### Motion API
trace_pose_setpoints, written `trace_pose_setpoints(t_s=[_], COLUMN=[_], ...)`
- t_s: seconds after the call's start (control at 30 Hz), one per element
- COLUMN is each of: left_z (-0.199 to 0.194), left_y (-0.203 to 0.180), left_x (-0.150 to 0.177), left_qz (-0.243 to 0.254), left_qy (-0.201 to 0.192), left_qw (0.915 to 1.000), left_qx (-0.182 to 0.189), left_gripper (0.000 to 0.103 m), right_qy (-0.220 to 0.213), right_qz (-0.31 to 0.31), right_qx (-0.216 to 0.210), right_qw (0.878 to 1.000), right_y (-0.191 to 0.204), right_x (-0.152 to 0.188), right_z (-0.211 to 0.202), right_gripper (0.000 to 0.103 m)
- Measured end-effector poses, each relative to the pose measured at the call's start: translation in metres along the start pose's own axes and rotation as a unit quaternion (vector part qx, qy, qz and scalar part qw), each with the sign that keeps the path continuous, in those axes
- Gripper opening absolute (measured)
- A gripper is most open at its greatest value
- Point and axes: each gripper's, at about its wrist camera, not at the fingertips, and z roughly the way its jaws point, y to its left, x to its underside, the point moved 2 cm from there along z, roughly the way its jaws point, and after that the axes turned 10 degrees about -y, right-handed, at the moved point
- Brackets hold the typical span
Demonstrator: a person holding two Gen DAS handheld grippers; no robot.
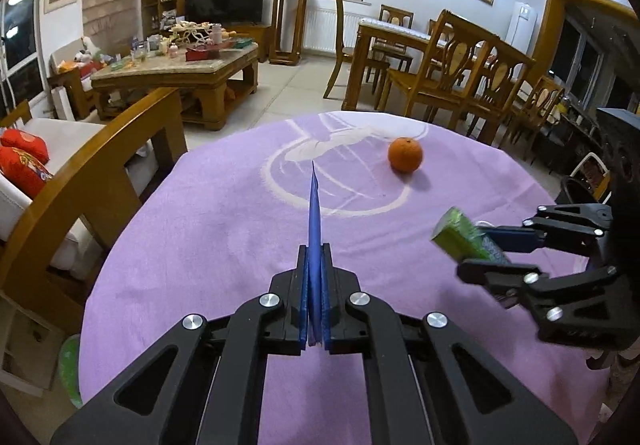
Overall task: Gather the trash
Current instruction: 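Grasp the blue wrapper with the left tool while the right tool grasps the green Doublemint pack, then carry the blue wrapper and Doublemint pack over the black bin with both tools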
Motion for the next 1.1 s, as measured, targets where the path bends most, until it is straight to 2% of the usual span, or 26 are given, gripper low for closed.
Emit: trace_pose_setpoints(t_s=[0.23,0.33,0.57,0.83,1.1], left_z=[-0.021,-0.026,-0.022,0.002,0.027], left_y=[-0.035,-0.068,-0.151,-0.267,-0.37], left_x=[-0.004,-0.009,-0.018,-0.023,-0.017], left_qz=[0.027,0.05,0.089,0.135,0.179], left_qy=[-0.027,-0.037,-0.05,-0.044,-0.024], left_qw=[0.9991,0.9974,0.99,0.9727,0.9509], left_qx=[0.019,0.037,0.097,0.183,0.252], left_gripper=[0.005,0.005,0.006,0.006,0.006], right_qy=[-0.054,-0.072,-0.115,-0.159,-0.191], right_qz=[0.033,0.049,0.099,0.161,0.22], right_qx=[-0.005,0.005,0.047,0.114,0.188], right_qw=[0.998,0.996,0.987,0.967,0.938], right_y=[-0.017,-0.033,-0.099,-0.19,-0.282], right_x=[0.016,0.028,0.063,0.114,0.183], right_z=[-0.07,-0.1,-0.178,-0.269,-0.355], right_gripper=[0.031,0.031,0.031,0.031,0.031])
